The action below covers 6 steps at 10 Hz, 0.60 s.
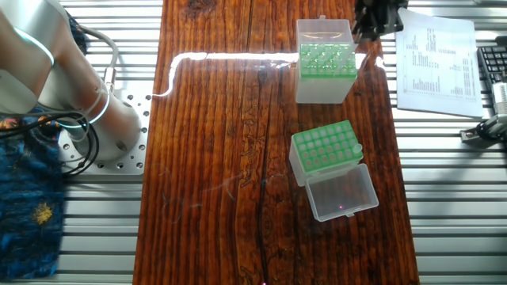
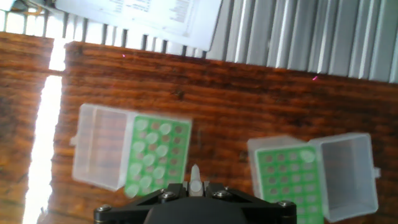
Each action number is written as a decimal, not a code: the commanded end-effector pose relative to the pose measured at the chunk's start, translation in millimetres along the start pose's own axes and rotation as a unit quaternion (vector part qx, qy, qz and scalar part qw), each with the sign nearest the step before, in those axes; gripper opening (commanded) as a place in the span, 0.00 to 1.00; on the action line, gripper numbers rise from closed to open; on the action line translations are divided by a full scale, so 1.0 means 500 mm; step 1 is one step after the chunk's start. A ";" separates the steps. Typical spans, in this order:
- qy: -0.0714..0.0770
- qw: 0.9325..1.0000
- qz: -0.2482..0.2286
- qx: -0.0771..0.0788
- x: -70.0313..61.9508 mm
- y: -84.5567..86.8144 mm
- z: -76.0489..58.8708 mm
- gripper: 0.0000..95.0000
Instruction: Transfer all large pipette tips from one holder to another
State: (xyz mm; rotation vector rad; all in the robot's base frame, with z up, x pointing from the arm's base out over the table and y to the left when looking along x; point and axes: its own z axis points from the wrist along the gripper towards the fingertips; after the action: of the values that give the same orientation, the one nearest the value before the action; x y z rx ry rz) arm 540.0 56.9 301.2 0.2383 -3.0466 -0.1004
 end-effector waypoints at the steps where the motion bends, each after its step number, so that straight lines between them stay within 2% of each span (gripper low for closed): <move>1: 0.008 1.000 0.004 -0.016 0.007 0.015 0.008 0.00; 3: 0.015 1.000 0.006 -0.018 0.015 0.030 0.019 0.00; 6: 0.016 1.000 0.001 -0.016 0.034 0.034 0.031 0.00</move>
State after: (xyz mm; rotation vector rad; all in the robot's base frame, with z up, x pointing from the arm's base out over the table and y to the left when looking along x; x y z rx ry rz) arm 518.3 71.2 288.5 0.2339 -3.0149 -0.1426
